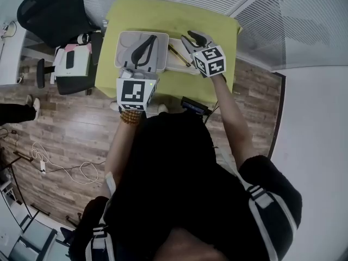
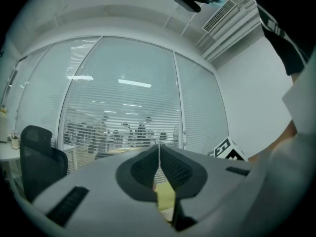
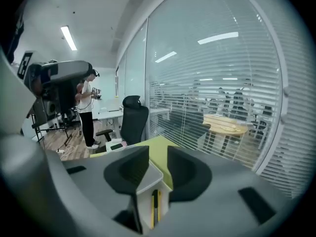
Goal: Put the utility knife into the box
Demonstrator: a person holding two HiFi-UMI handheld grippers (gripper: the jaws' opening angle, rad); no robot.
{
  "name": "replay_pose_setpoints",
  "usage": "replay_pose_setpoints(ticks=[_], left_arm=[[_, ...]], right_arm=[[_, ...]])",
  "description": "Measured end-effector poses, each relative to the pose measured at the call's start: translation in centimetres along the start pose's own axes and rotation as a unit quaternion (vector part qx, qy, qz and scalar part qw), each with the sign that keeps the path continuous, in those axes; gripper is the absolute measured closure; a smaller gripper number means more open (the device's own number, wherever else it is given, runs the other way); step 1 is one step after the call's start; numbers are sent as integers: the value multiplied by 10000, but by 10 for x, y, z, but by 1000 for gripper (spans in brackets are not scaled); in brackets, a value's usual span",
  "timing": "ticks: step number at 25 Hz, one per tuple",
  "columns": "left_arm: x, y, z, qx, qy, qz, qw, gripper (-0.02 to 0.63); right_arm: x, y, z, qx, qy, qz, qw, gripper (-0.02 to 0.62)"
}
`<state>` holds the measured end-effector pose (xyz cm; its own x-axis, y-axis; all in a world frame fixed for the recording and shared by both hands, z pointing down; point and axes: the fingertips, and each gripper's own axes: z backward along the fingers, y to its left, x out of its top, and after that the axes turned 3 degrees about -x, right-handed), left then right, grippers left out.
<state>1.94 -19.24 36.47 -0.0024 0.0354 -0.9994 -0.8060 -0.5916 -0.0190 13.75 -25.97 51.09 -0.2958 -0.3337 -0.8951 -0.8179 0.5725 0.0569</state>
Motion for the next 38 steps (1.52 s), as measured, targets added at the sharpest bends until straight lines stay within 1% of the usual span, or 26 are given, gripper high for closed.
replay_pose_setpoints(ticks=[7, 14, 18, 21, 25, 29, 35, 38], left_arm=[[6, -6, -8, -80, -42, -24, 10000, 586], [22, -4, -20, -180, -175, -203, 9995, 586], [26, -1, -23, -98, -251, -113, 9996, 586], [26, -6, -24, -89, -262, -28, 9996, 586], [24, -17, -26, -139, -271, 1, 9995, 586], [25, -17, -29, -162, -280, -9, 9995, 586], [26, -29, -27, -192, -299, -61, 9994, 586], [26, -32, -27, -196, -303, -66, 9993, 586]], right_arm=[[47, 4, 23, -27, -532, 203, 9984, 486], [89, 15, 44, -22, -1021, 401, 9940, 494], [109, 24, 60, -46, -1310, 593, 9896, 499], [121, 31, 76, -75, -1550, 625, 9859, 505], [132, 34, 98, -316, -1870, 730, 9791, 517], [143, 34, 112, -586, -2129, 682, 9729, 528], [143, 32, 138, -974, -2370, 459, 9655, 535], [140, 30, 145, -1162, -2429, 469, 9619, 538]])
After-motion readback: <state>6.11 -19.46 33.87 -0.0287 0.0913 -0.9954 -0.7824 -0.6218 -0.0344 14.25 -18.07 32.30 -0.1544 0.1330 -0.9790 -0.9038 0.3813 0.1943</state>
